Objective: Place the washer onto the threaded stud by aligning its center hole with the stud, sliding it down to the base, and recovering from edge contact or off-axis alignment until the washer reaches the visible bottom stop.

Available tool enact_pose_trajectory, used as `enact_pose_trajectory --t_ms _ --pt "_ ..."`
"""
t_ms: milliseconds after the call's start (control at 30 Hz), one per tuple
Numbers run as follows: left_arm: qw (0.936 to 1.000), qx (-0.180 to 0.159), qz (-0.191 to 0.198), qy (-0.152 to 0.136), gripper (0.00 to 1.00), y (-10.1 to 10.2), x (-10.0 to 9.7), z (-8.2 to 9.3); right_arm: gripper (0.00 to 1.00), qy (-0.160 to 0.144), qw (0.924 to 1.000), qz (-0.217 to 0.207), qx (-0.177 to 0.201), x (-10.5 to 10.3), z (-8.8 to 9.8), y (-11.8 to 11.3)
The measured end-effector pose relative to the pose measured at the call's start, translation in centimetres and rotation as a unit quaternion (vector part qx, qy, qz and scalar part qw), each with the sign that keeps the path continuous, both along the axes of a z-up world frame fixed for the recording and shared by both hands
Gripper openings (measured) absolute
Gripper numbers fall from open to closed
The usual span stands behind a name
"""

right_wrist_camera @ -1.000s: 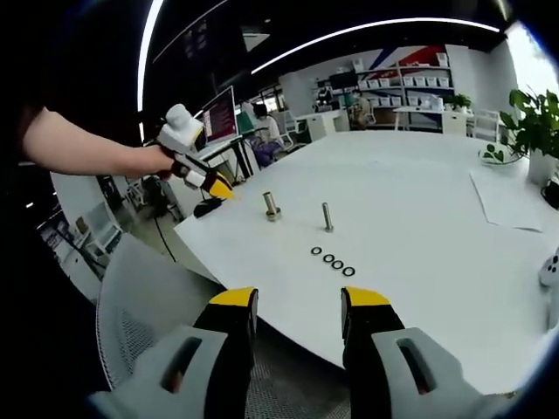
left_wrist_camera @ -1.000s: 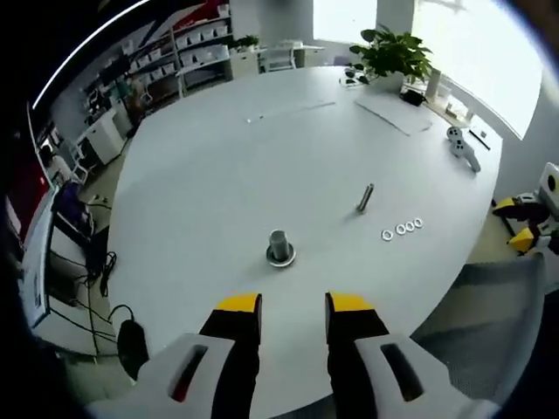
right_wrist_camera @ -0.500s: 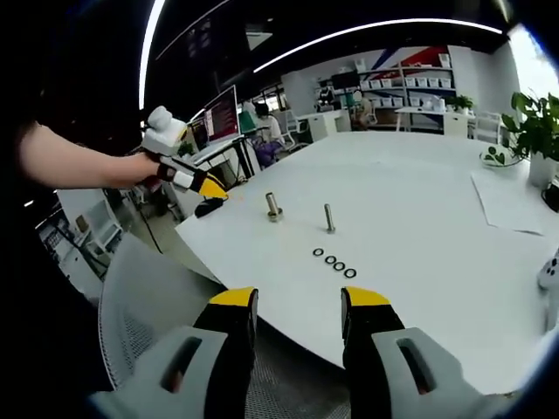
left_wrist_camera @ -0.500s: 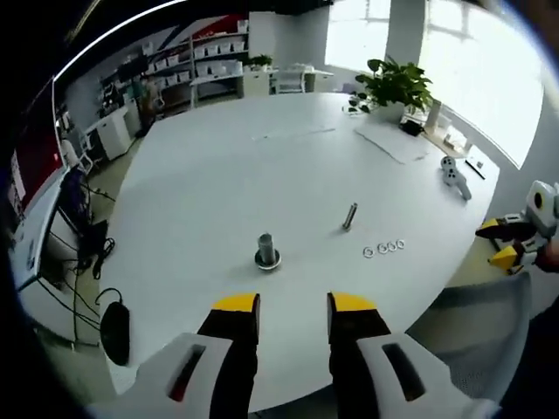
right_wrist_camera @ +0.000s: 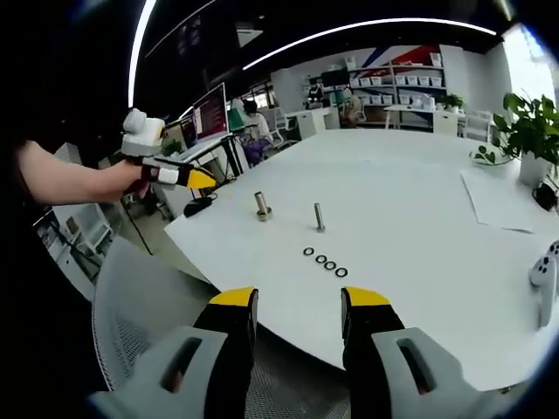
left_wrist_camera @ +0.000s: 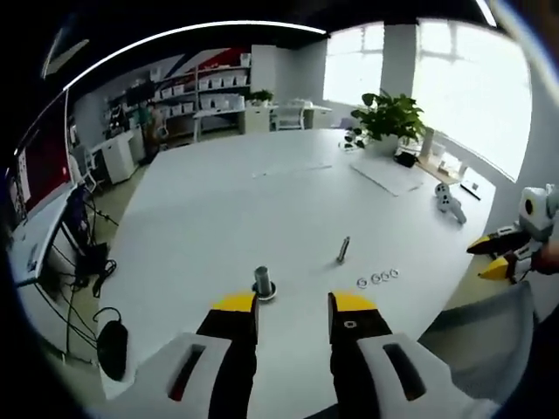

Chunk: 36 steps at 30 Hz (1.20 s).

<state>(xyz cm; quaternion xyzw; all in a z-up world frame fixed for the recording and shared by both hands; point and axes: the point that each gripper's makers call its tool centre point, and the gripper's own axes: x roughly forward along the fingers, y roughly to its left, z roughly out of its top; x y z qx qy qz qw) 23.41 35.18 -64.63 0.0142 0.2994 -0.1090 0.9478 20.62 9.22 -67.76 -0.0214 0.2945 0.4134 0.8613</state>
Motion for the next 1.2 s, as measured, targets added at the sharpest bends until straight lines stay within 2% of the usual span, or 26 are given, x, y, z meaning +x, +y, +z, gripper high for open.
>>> enact_pose_trajectory --t_ms 67,200,400,567,633,800,933,1000,1167,1200 --pt "0.9997 -0.008 0.002 -0.022 0.30 0.1 -0.1 0.8 0.41 0.003 1.0000 -0.005 -0.006 0.2 0.0 0.4" --pt "0.9986 -0.021 0.001 -0.049 0.31 0.1 -0.6 1.9 0.41 0.007 0.9998 -0.015 -0.014 0.6 0.1 0.8" --pt "0.9981 -0.032 -0.006 -0.053 0.31 0.5 -1.1 1.4 0.41 0.013 0.9987 -0.042 -0.028 1.4 0.2 0.8" --pt "0.9972 -0.030 -0.028 -0.062 0.31 0.2 -1.9 1.4 0.41 0.021 0.9969 -0.070 -0.028 1.6 -0.2 1.1" --pt "0.9961 -0.049 -0.022 -0.070 0.31 0.3 -1.8 1.7 0.41 0.023 0.9964 -0.076 -0.032 1.5 -0.5 1.4" --pt "0.9947 -0.059 -0.025 -0.081 0.31 0.6 -1.9 1.7 0.40 0.024 0.9945 -0.094 -0.039 2.0 -0.7 2.2" --pt "0.9930 -0.085 -0.045 -0.069 0.33 -0.1 -2.0 1.6 0.40 0.018 0.9945 -0.090 -0.050 2.2 -0.6 3.1" --pt "0.9918 -0.085 -0.043 -0.085 0.33 0.1 -2.0 2.0 0.40 0.015 0.9944 -0.087 -0.058 2.3 -0.7 3.4" --pt "0.9914 -0.089 -0.042 -0.086 0.32 0.1 -2.2 1.8 0.40 0.012 0.9938 -0.087 -0.067 2.3 -0.3 3.9" --pt "0.9900 -0.101 -0.040 -0.090 0.32 0.0 -2.3 2.0 0.40 0.006 0.9941 -0.080 -0.073 2.3 -0.2 4.0"
